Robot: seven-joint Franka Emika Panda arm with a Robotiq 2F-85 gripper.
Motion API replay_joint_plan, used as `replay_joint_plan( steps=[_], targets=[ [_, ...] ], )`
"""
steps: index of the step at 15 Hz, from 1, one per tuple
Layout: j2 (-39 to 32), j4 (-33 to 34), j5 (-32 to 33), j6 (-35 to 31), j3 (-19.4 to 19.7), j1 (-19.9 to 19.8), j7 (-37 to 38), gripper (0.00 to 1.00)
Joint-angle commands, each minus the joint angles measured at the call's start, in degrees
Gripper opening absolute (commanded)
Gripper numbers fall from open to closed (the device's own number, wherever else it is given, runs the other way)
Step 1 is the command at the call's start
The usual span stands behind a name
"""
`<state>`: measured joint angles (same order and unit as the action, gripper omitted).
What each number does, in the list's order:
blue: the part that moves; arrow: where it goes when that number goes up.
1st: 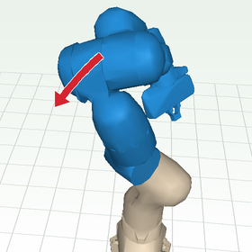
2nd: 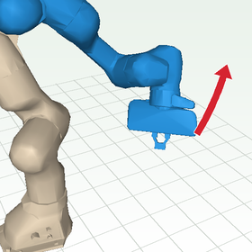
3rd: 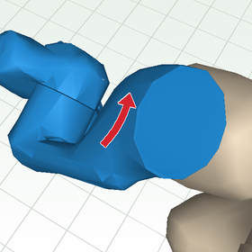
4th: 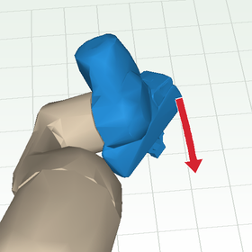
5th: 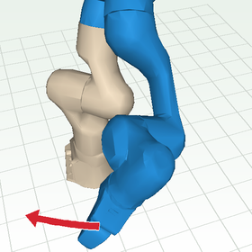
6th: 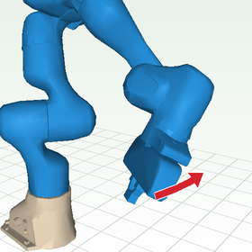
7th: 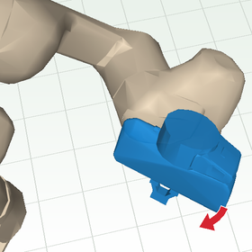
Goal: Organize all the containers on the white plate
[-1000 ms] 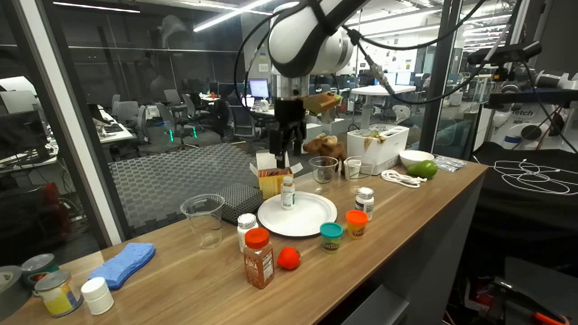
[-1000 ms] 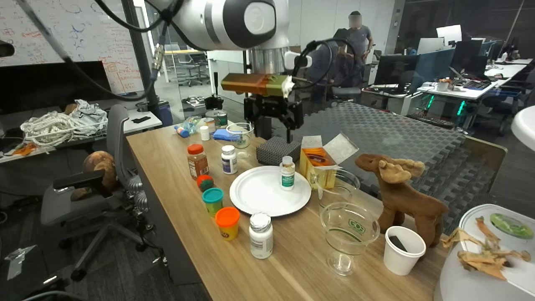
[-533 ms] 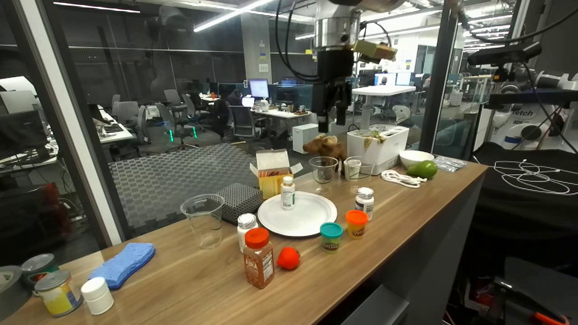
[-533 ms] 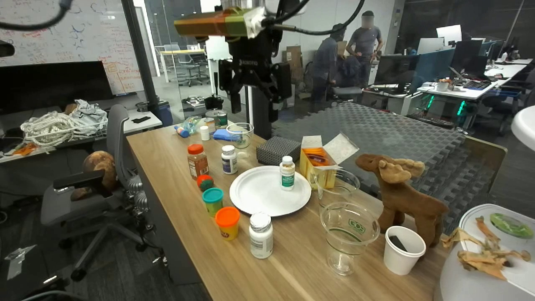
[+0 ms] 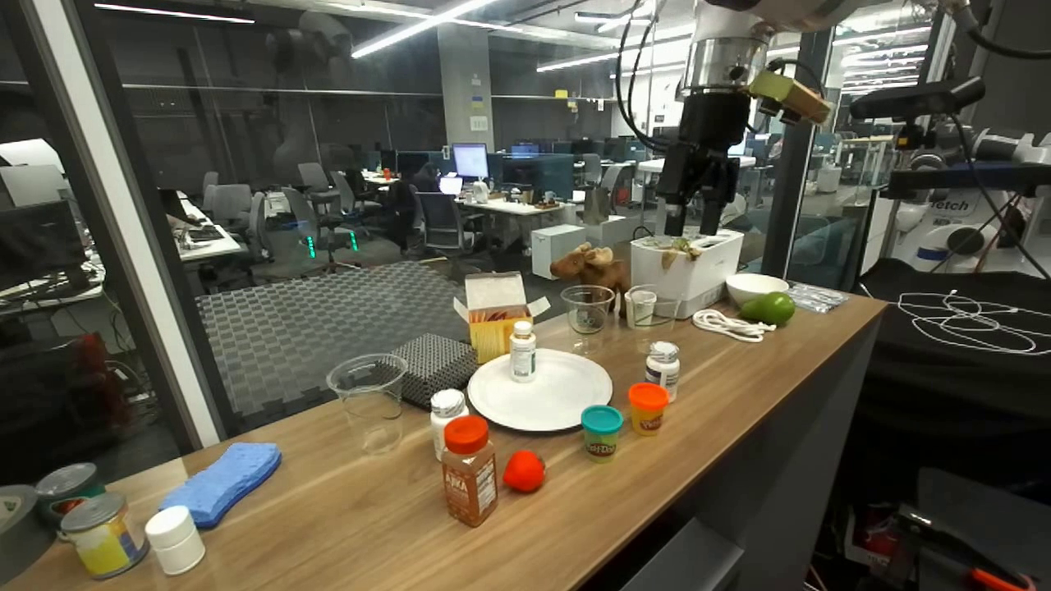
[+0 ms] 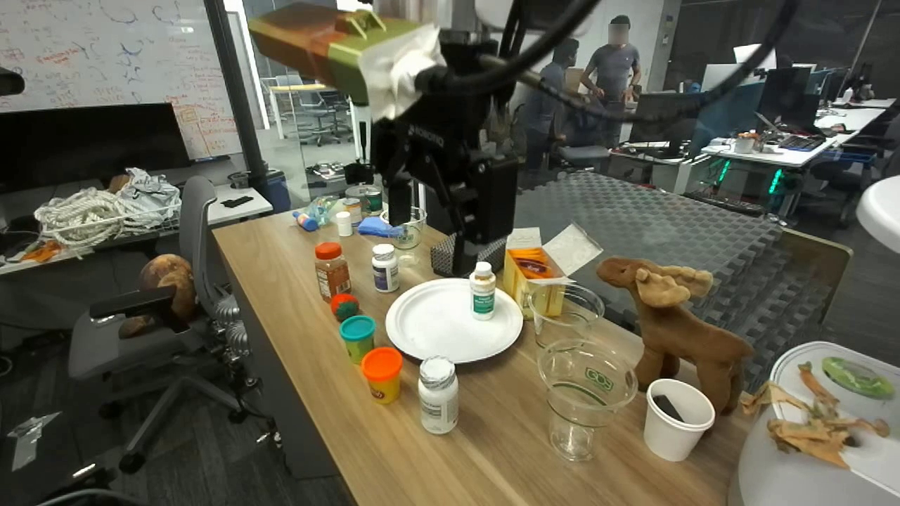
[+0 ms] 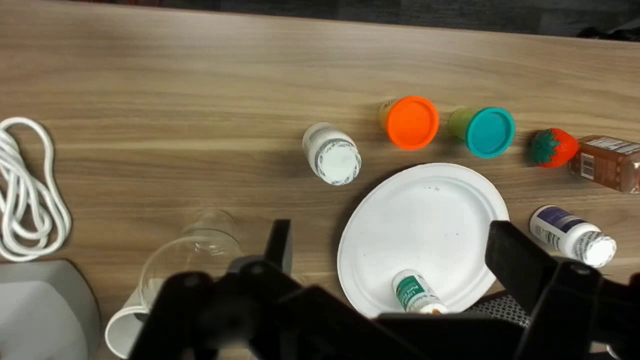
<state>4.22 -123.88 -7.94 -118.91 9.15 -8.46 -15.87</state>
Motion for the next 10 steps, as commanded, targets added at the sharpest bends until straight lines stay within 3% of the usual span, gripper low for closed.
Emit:
replay_joint_plan(
  steps=[1,6,10],
  targets=[
    [-0.1,-0.4,-0.6,0.2,0.6,-0.1,-0.6,1.00],
    [-0.2,-0.9,-1.0,0.2,0.6,0.0,-0.8,1.00],
    [-1.8,-5.3,-4.5,-13.4,1.0,-0.5,1.2,1.00]
  ],
)
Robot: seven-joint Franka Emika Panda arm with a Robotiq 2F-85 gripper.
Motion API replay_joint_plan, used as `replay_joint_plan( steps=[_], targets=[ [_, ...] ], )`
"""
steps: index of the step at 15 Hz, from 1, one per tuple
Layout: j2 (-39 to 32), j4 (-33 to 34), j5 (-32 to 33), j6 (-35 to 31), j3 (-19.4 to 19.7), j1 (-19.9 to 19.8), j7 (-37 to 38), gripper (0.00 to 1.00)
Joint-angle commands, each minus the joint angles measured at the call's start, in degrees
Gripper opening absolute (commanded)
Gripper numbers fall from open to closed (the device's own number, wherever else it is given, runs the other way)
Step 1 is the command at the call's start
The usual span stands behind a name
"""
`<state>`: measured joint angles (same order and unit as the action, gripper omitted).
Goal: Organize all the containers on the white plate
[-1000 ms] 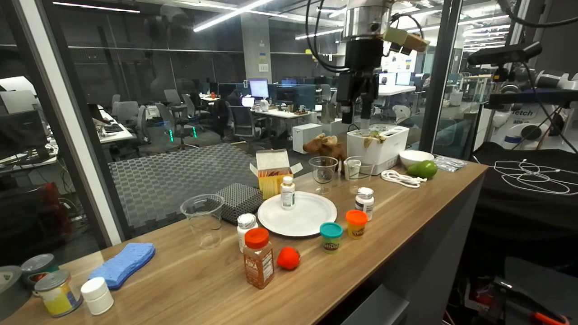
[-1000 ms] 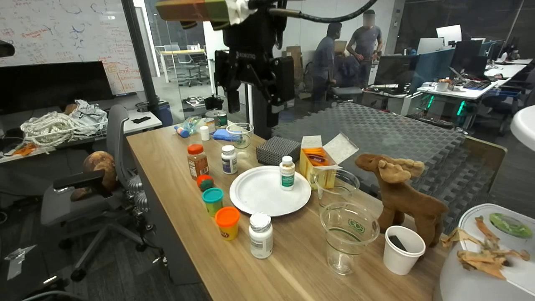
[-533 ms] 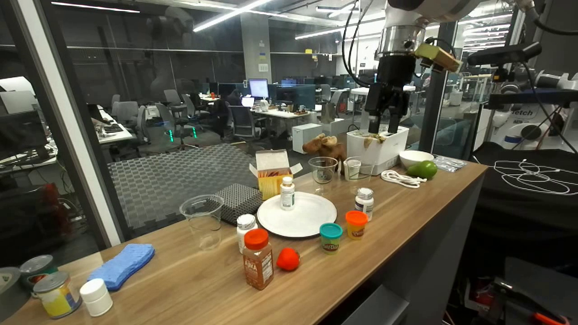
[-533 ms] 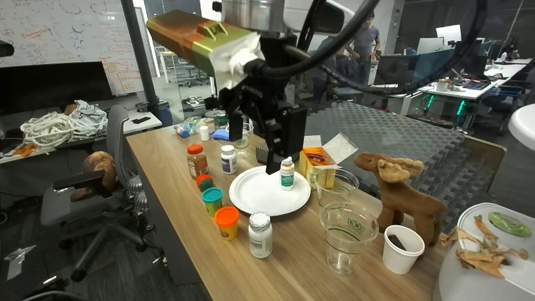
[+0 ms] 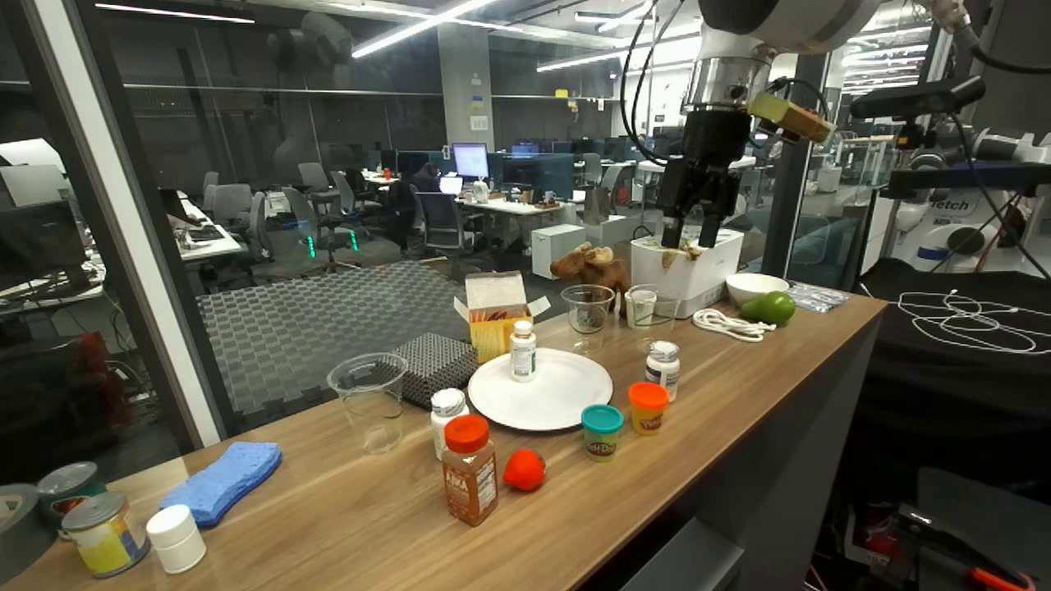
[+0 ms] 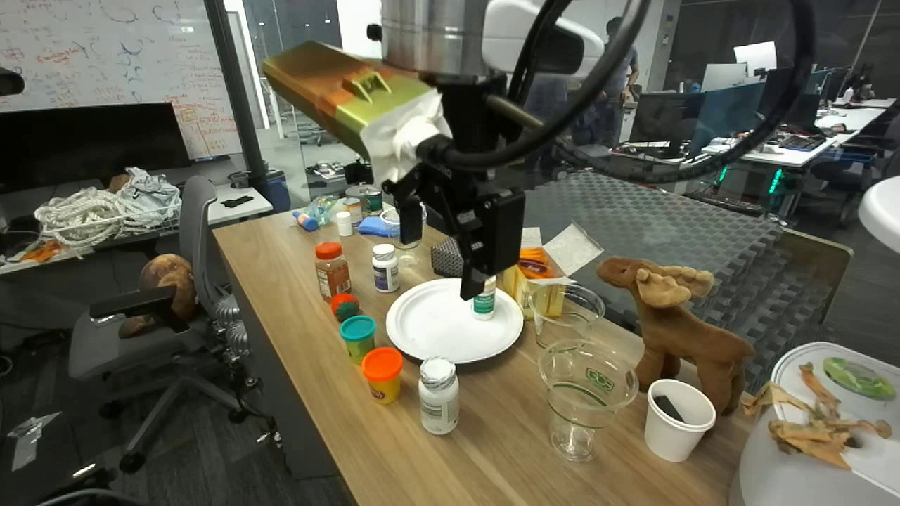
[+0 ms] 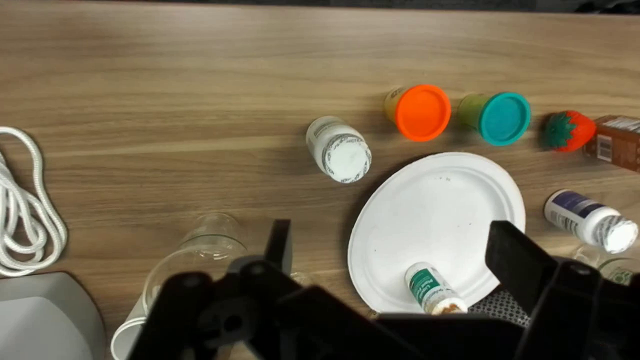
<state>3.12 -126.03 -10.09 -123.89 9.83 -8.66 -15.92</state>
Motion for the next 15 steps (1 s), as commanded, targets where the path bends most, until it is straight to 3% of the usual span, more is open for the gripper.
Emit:
replay_joint_plan(
  steps=[1,6,15],
  targets=[
    [-1.4,-4.2,-2.9,-11.7,0.3,-0.3,1.5,1.00],
    [-4.7,-11.7,-0.6,-27.7,-0.2,-0.5,6.7,1.00],
    [-11.2,-14.5,0.1,-38.4,-3.1,0.4,8.6,1.00]
  ],
)
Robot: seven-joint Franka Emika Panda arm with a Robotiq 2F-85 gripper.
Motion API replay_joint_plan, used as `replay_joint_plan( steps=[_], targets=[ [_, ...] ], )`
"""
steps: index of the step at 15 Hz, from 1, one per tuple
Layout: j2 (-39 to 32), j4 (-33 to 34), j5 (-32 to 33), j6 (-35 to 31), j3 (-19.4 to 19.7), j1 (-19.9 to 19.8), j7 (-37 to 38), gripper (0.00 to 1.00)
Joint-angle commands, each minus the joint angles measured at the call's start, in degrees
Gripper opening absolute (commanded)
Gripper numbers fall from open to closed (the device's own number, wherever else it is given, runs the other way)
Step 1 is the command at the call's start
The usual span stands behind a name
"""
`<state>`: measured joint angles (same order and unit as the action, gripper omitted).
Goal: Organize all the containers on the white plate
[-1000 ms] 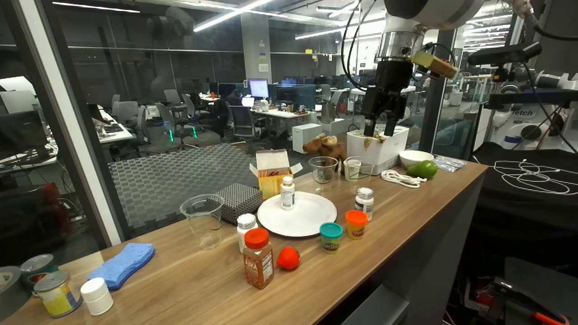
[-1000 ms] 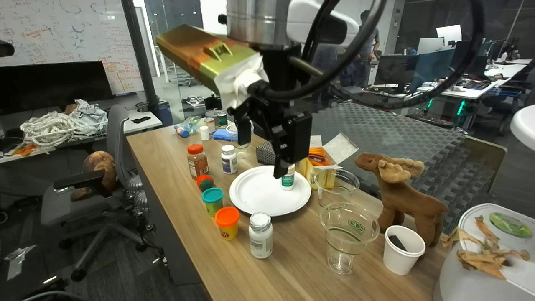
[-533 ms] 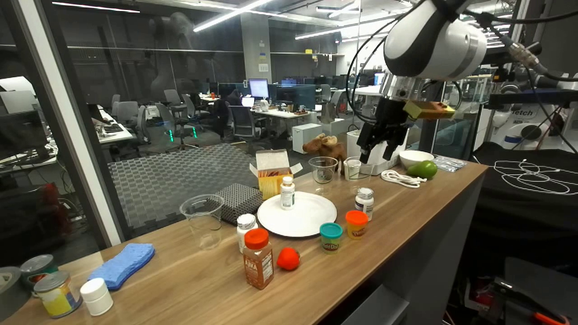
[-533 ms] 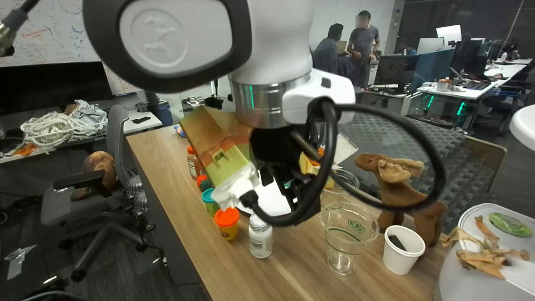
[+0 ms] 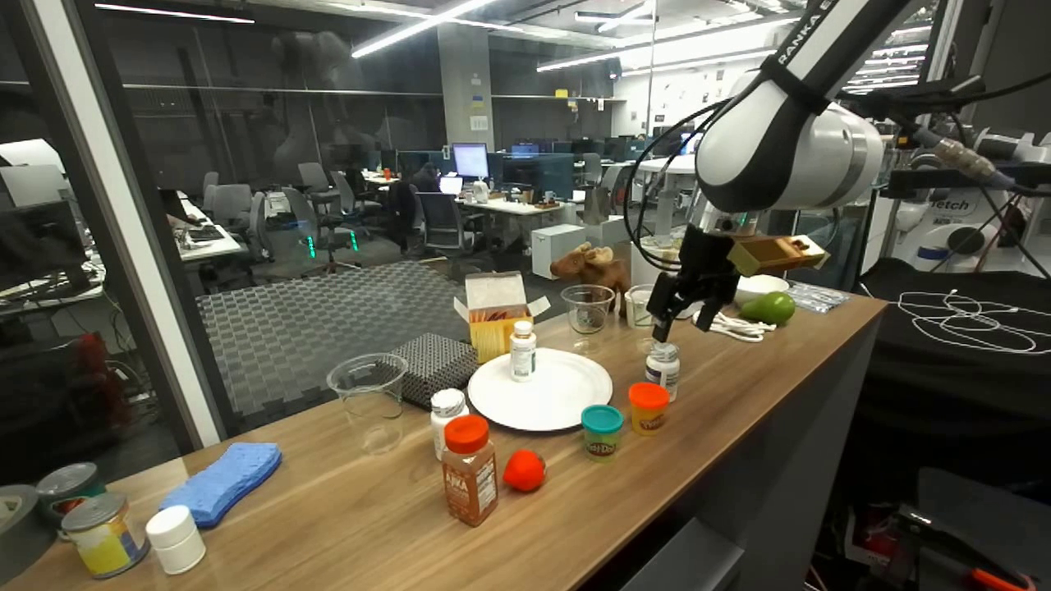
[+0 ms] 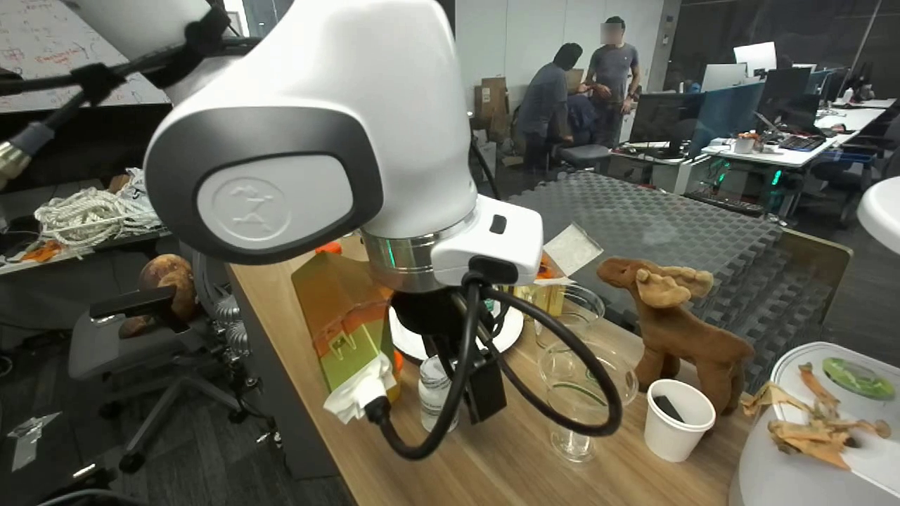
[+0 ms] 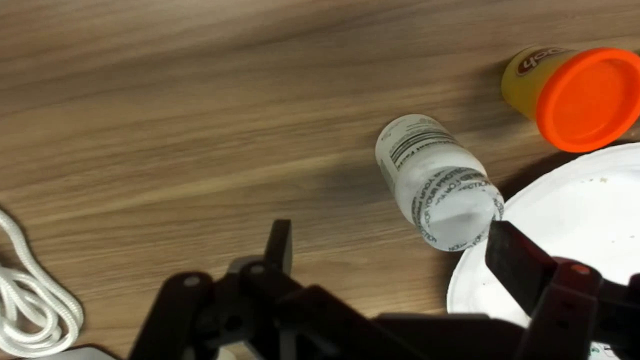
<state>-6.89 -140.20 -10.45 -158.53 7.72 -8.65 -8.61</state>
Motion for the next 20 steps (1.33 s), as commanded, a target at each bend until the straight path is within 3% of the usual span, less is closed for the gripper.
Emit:
replay_joint_plan(
  steps=[1,5,6,8,11,12,13,15,18,20],
  targets=[
    [-1.9,-0.2,1.0,-4.6,-1.2,0.5,1.8,1.00],
    [-4.5,0.6,2.5,-6.4,-1.2,0.9,3.7,0.99],
    [-4.7,0.6,3.0,-6.8,-1.1,1.0,4.2,0.74],
    [-4.6,0.3,4.5,-7.8,-0.8,1.3,5.6,0.68],
    [-3.7,-0.2,4.9,-8.1,-1.2,1.2,6.3,0.43],
    [-3.5,-0.3,5.0,-8.5,-1.2,1.3,6.4,0.52],
    [-3.5,-0.4,5.2,-9.0,-1.2,1.5,6.7,0.78],
    [-3.3,-0.6,6.2,-9.9,-0.7,1.9,7.6,0.78],
    [-3.0,-1.0,8.6,-12.5,0.4,2.6,10.0,1.00],
    [-2.6,-1.2,9.4,-13.3,0.7,2.8,10.9,1.00]
  ],
)
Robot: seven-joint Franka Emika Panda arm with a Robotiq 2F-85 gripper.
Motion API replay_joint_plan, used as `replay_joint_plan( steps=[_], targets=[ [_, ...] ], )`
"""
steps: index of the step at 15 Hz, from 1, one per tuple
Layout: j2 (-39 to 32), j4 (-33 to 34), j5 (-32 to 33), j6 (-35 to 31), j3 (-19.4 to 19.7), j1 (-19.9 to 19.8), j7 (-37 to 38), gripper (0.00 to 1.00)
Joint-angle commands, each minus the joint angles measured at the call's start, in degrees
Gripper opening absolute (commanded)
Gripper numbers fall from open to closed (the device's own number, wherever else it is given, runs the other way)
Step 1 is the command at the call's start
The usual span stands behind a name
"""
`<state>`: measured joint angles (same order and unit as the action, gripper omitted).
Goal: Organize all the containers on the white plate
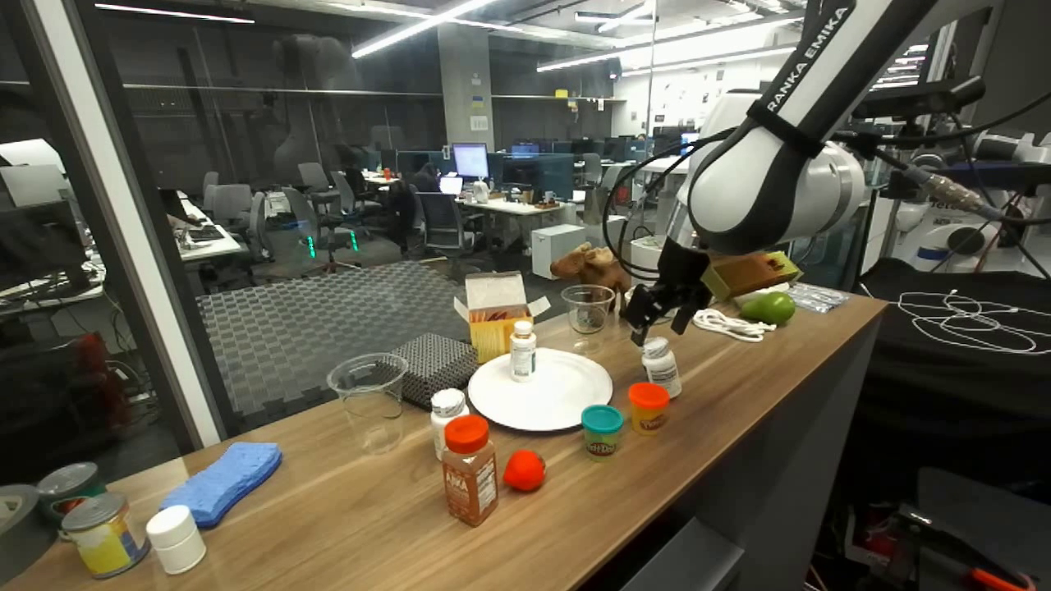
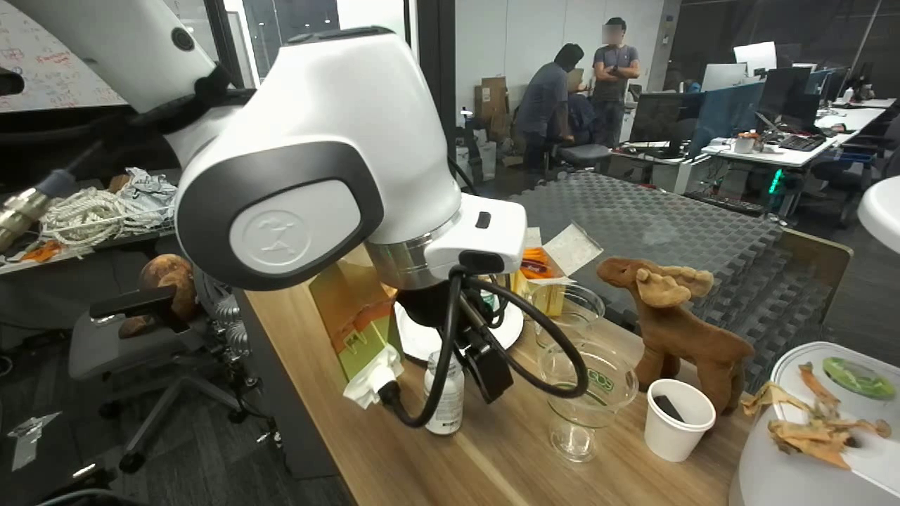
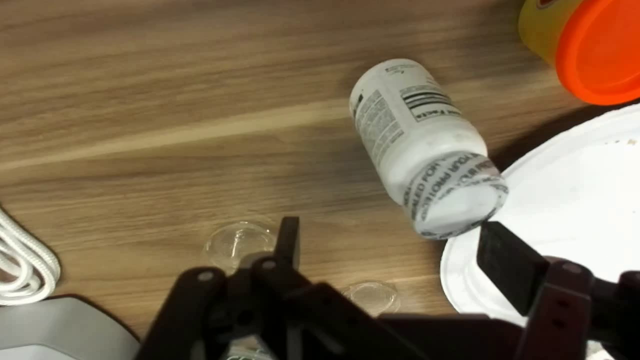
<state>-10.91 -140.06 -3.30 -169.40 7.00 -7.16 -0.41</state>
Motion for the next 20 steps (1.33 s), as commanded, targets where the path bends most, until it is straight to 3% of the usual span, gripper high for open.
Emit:
replay_joint_plan(
  steps=[1,10,15,19,20],
  targets=[
    [1.5,-1.5,2.5,-2.5,1.5,1.4,3.0,1.00],
    [1.6,-2.7,4.1,0.5,2.8,2.7,5.7,1.00],
    [1.9,-2.7,12.9,3.1,7.8,6.4,14.6,1.00],
    [2.1,-1.7,16.2,6.6,8.1,7.9,19.1,0.99],
    [2.1,-1.6,16.1,7.7,7.5,7.8,19.4,0.74]
  ],
)
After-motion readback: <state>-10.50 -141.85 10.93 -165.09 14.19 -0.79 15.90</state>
